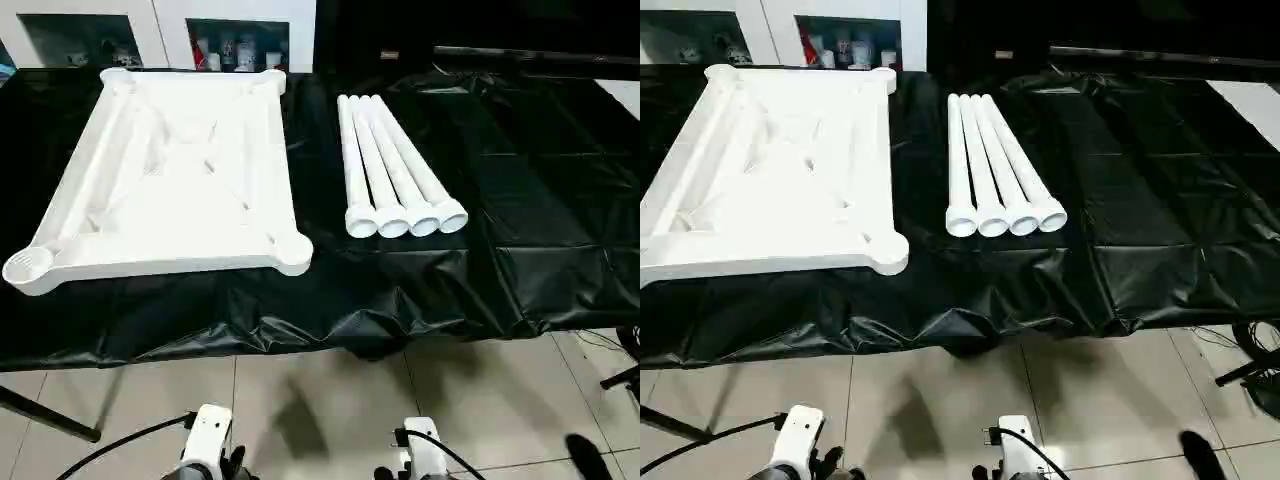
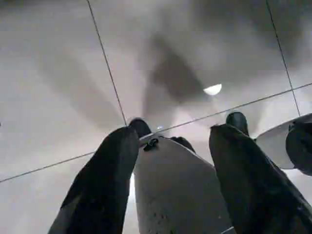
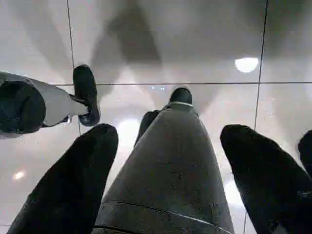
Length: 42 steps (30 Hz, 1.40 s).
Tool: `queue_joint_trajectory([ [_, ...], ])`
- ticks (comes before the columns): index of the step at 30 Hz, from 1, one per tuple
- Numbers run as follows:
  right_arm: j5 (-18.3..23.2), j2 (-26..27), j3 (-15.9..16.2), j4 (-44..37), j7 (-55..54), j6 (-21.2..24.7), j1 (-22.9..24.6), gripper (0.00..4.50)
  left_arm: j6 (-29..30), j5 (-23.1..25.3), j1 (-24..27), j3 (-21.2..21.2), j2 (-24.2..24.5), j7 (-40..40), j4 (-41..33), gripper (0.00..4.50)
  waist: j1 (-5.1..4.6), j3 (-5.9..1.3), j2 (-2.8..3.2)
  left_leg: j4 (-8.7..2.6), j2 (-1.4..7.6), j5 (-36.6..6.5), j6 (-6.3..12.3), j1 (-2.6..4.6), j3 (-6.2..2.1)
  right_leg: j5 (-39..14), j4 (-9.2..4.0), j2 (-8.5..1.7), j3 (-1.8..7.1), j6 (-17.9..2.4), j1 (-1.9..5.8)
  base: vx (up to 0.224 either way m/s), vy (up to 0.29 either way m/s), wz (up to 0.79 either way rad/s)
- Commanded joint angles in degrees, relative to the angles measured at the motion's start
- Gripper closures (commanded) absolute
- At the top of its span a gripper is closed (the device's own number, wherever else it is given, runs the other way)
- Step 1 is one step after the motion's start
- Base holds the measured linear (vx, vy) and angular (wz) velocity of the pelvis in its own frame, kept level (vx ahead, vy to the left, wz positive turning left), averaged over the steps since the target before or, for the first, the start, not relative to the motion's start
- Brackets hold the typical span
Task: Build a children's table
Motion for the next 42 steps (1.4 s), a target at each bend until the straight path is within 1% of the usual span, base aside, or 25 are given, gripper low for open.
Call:
queue_joint_trajectory([
  [1,-0.62,0.11,0.34,2.47,-0.34,1.43,1.96,0.75,1.64,0.71,2.14,-1.09,-0.81,-0.03,2.97,1.78,-0.03,-0.52,0.31,-3.88,4.72,-9.35,4.76,0.75,-1.77,7.37,-3.46,-5.46,2.43,-13.49,0.29,0.000,0.000,0.00],
  [7,-0.62,0.11,0.34,2.47,-0.34,1.43,1.96,0.75,1.64,0.71,2.14,-1.09,-0.81,-0.03,2.97,1.78,-0.02,-0.52,0.31,-3.90,4.74,-9.44,4.71,0.77,-1.79,6.86,-3.50,-5.47,2.45,-13.40,0.28,0.000,0.000,0.00],
  [11,-0.62,0.11,0.34,2.47,-0.34,1.43,1.96,0.75,1.64,0.71,2.14,-1.09,-0.81,-0.03,2.97,1.78,-0.06,-0.54,0.29,-3.86,4.72,-9.04,4.87,0.74,-1.77,7.85,-3.40,-5.44,2.41,-13.47,0.30,0.000,0.000,0.00],
  [21,-0.62,0.11,0.34,2.47,-0.34,1.43,1.96,0.75,1.64,0.71,2.14,-1.09,-0.81,-0.03,2.97,1.78,-0.01,-0.48,0.31,-3.89,4.72,-9.61,4.67,0.81,-1.73,6.95,-3.52,-5.45,2.48,-13.48,0.22,0.000,0.000,0.00],
  [29,-0.62,0.11,0.34,2.47,-0.34,1.43,1.96,0.75,1.64,0.71,2.14,-1.09,-0.81,-0.03,2.97,1.78,-0.03,-0.55,0.27,-3.83,4.70,-8.97,4.91,0.77,-1.76,7.92,-3.39,-5.43,2.42,-13.43,0.29,0.000,0.000,0.00],
  [37,-0.62,0.11,0.34,2.47,-0.34,1.43,1.96,0.75,1.64,0.71,2.14,-1.09,-0.81,-0.03,2.97,1.78,-0.01,-0.55,0.29,-3.85,4.72,-9.18,4.88,0.78,-1.77,7.42,-3.43,-5.46,2.43,-13.49,0.31,0.000,0.000,0.00],
  [38,-4.09,-1.72,-1.09,8.00,-2.43,6.98,-6.37,0.75,13.36,1.55,-12.69,1.48,-3.58,6.51,18.46,1.78,-0.33,-4.06,0.52,-2.85,4.91,-7.42,4.72,1.65,-1.66,9.42,-2.75,-5.64,2.45,-14.27,1.72,0.000,0.000,0.00],
  [39,-4.58,-1.46,-0.55,8.03,-1.96,6.49,-6.50,0.75,13.43,1.38,-12.79,1.69,-3.50,6.65,18.40,1.78,-0.48,-2.49,0.19,-3.39,4.56,-11.52,1.51,2.52,-1.24,1.02,-3.74,-5.22,2.41,-15.03,-0.04,0.000,0.000,0.00],
  [40,-5.03,-1.25,-0.13,8.05,-2.09,6.09,-6.76,0.75,13.45,1.16,-12.99,1.98,-3.48,6.90,18.42,1.78,-0.57,-2.37,-0.08,-3.55,4.65,-9.93,1.17,1.25,-1.44,0.89,-3.53,-5.89,2.54,-14.80,0.81,-0.054,0.018,0.03],
  [41,-5.36,-1.11,0.18,8.07,-2.34,5.81,-6.97,0.75,13.37,0.99,-13.11,2.20,-3.46,7.11,18.45,1.78,-0.32,-2.77,0.19,-3.38,4.75,-7.84,1.12,0.89,-1.52,2.34,-3.30,-6.27,2.49,-14.63,1.35,0.000,0.000,0.00],
  [42,-5.39,-0.94,0.10,8.08,-2.97,5.30,-7.17,0.75,13.12,0.79,-13.27,2.43,-3.54,7.25,18.45,1.78,-0.70,-3.08,0.22,-2.96,4.59,-4.68,2.14,0.77,-1.47,7.41,-2.81,-6.03,2.38,-14.62,1.35,0.000,0.000,0.00],
])
